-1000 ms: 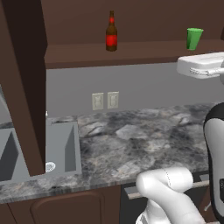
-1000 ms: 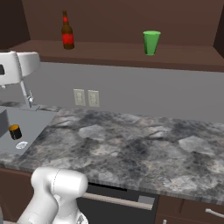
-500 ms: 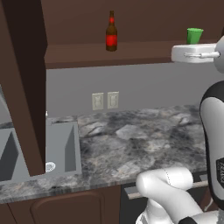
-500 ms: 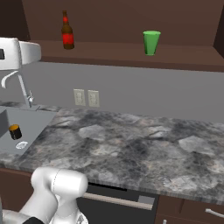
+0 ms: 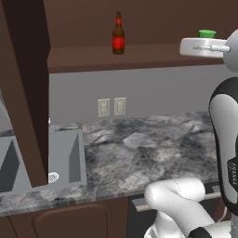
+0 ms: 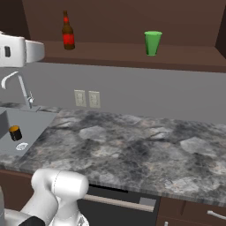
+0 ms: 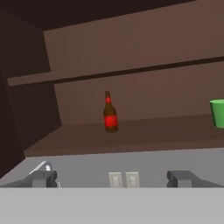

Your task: Open the cabinet directly in front. Then move the beer and the cup to the dining counter with the candle on it.

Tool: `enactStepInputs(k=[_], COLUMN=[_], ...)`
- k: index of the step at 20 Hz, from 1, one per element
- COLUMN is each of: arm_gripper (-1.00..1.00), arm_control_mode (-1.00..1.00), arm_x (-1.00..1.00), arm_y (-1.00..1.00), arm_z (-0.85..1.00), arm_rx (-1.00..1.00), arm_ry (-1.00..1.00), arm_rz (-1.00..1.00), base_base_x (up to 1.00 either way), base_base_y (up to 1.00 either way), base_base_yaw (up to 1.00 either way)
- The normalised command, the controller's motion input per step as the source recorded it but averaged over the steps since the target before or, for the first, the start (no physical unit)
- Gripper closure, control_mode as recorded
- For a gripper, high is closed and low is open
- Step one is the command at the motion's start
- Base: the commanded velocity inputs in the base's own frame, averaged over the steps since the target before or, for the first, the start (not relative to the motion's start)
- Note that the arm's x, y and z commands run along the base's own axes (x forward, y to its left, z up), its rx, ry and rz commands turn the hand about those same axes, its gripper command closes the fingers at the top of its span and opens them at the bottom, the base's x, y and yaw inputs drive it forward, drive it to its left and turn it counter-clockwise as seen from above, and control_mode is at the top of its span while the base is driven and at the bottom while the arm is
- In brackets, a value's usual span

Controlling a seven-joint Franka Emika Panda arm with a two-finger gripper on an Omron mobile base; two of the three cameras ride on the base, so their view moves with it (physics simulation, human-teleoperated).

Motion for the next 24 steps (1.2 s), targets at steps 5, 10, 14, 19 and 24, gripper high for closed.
enactStepInputs(k=[5,10,14,19,24], arm_gripper=[-1.0,-1.0,-1.0,-1.0,-1.0], arm_control_mode=[-1.0,-1.0,-1.0,-1.0,-1.0], arm_x=[0.19,0.21,0.16,0.04,0.04], arm_y=[0.01,0.01,0.04,0.1,0.11], arm_z=[0.0,0.0,0.04,0.08,0.01], arm_rx=[0.04,0.0,0.0,0.0,-0.01], arm_ry=[-0.08,-0.02,0.01,0.02,0.0], arm_rz=[0.0,0.0,0.0,0.0,0.0], base_base_x=[0.0,0.0,0.0,0.0,0.0], base_base_y=[0.0,0.0,0.0,0.0,0.0], base_base_yaw=[0.0,0.0,0.0,0.0,0.0])
